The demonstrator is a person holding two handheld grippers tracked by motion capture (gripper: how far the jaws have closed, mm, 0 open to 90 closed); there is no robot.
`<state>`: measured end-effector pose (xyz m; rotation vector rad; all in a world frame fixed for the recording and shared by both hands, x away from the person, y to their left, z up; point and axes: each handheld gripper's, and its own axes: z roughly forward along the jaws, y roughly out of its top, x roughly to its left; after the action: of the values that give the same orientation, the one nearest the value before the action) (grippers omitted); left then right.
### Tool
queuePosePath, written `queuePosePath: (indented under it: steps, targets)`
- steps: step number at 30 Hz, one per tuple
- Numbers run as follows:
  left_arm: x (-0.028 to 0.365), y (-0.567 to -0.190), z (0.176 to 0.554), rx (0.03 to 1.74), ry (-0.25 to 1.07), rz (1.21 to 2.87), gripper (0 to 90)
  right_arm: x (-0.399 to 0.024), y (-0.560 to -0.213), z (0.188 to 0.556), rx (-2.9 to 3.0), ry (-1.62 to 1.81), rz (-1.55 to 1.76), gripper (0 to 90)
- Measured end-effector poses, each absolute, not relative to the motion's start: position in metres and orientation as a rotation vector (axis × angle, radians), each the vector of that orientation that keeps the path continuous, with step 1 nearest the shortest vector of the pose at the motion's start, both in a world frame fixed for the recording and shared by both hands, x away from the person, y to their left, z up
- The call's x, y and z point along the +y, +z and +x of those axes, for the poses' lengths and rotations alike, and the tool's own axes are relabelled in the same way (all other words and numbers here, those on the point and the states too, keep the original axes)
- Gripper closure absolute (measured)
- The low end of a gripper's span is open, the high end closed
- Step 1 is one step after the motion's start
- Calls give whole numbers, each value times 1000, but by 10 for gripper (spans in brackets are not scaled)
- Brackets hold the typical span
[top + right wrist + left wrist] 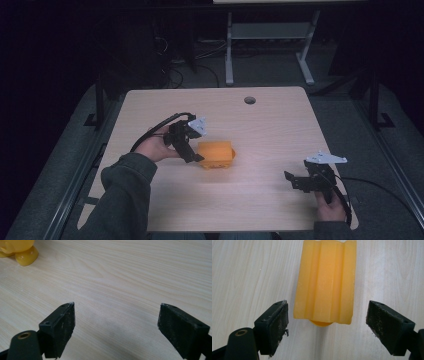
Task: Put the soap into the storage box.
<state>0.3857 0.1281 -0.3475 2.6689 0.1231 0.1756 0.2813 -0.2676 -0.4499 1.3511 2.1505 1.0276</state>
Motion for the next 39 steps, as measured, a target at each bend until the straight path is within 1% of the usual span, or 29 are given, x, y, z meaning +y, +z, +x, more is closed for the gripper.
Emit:
queuePosePath:
  steps: [10,14,17,29,39]
  targets:
    - [137,-347,381,135,199,2659,174,-268,-450,281,2144,1025,1353,139]
    - [140,-349,378,146,181,2669,174,-269,-449,280,2137,1027,1346,140]
    - [144,-348,374,143,197,2659,174,-269,-449,280,2136,1026,1349,139]
    - [156,-351,365,164,196,2662,174,-269,-449,280,2136,1018,1348,140]
    - [175,-356,355,186,213,2635,174,-268,-449,280,2138,1016,1335,139]
